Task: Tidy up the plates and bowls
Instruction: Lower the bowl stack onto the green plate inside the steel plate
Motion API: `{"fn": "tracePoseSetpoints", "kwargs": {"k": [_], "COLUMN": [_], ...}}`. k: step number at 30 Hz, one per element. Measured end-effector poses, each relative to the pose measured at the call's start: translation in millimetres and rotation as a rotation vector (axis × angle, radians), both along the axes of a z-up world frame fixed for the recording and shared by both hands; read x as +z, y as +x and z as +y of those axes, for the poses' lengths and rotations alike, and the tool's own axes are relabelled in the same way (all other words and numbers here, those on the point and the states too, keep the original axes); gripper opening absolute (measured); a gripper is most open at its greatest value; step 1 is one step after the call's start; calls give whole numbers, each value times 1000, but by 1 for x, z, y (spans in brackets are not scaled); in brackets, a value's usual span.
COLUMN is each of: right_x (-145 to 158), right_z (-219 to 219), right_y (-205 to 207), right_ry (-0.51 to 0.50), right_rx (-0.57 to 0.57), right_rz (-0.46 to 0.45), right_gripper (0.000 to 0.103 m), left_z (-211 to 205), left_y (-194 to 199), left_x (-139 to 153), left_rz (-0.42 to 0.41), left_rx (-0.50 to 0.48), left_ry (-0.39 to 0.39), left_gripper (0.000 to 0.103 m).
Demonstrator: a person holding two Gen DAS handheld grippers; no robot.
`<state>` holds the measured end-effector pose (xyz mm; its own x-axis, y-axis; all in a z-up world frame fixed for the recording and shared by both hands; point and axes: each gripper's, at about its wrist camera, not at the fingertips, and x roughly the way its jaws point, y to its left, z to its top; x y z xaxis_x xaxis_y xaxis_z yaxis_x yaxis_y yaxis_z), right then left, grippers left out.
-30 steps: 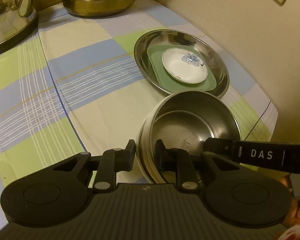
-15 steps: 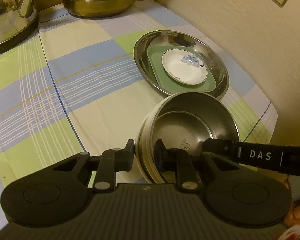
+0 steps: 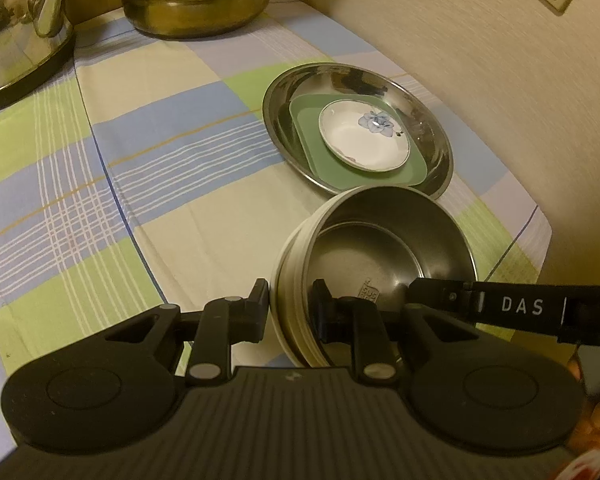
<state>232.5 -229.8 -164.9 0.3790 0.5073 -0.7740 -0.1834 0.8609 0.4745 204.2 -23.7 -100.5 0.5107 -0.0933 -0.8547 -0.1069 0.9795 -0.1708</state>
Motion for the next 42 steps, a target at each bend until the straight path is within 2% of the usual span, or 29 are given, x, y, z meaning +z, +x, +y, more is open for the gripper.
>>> {"fn": "tracePoseSetpoints", "kwargs": {"k": [13,20,34,42], "right_x": [25,43,71,66], "right_z": [-18,-26,-38,-34], "right_y": [-1,7,73,117], "right_ry": [25,37,65,57], "right_rx": [-8,-21,-76,-85], "right_rz": [-18,-44,-89,-34], "right_gripper": [23,23,23,23], "left_z": [-7,-9,-16,-12], "left_y": [2,16,90,132], "left_x": [23,40,60,51], "left_rz": [-38,-78,-126,-96], "left_rx": [-19,-31,-36,-23], "left_ry": [-15,-19,-45,-63], "left_gripper": [20,20,20,20]}}
